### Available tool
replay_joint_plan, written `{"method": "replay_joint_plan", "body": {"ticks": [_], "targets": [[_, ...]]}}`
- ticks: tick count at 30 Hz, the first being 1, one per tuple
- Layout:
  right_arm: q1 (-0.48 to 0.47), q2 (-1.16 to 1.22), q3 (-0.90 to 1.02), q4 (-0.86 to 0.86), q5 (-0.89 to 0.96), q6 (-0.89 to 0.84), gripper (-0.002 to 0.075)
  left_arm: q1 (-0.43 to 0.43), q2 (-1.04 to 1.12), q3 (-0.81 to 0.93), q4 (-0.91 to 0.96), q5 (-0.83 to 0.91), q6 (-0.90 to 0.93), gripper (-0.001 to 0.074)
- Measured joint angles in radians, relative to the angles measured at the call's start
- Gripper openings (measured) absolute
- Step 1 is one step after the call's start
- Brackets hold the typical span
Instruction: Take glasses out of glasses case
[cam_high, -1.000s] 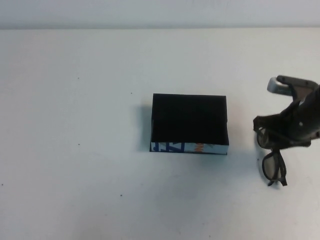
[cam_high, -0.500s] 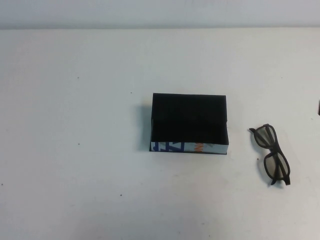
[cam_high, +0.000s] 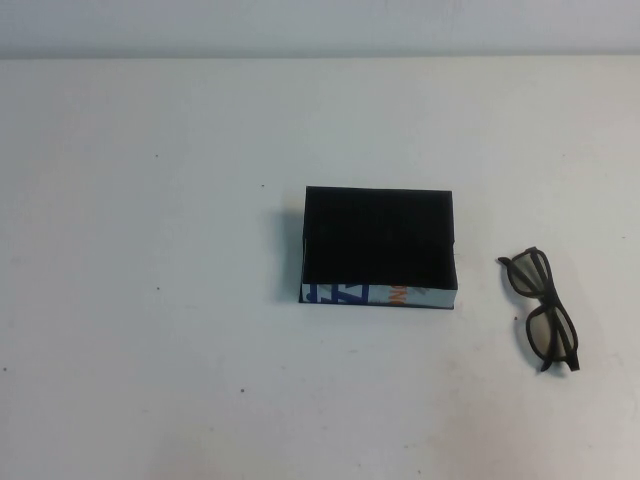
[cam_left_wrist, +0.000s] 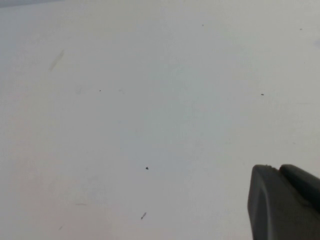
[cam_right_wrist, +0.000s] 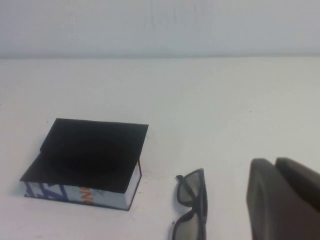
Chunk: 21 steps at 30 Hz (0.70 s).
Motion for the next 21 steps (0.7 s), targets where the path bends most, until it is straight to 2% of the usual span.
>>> {"method": "replay_joint_plan", "body": {"ticks": [6, 14, 21], "targets": [[-0.033, -0.094, 0.16, -0.006, -0.121, 0.0, -0.0016, 0.0, 0.0, 0.0, 0.0, 0.0, 0.0, -0.0004], [-0.18, -0.302, 0.376, 0.023, -0.155, 0.0, -0.0016, 0.0, 0.0, 0.0, 0.0, 0.0, 0.0, -0.0004], [-0.147, -0.33, 0.465, 0.034, -0.123, 0.0, -0.0016, 0.0, 0.0, 0.0, 0.0, 0.0, 0.0, -0.0004]]}}
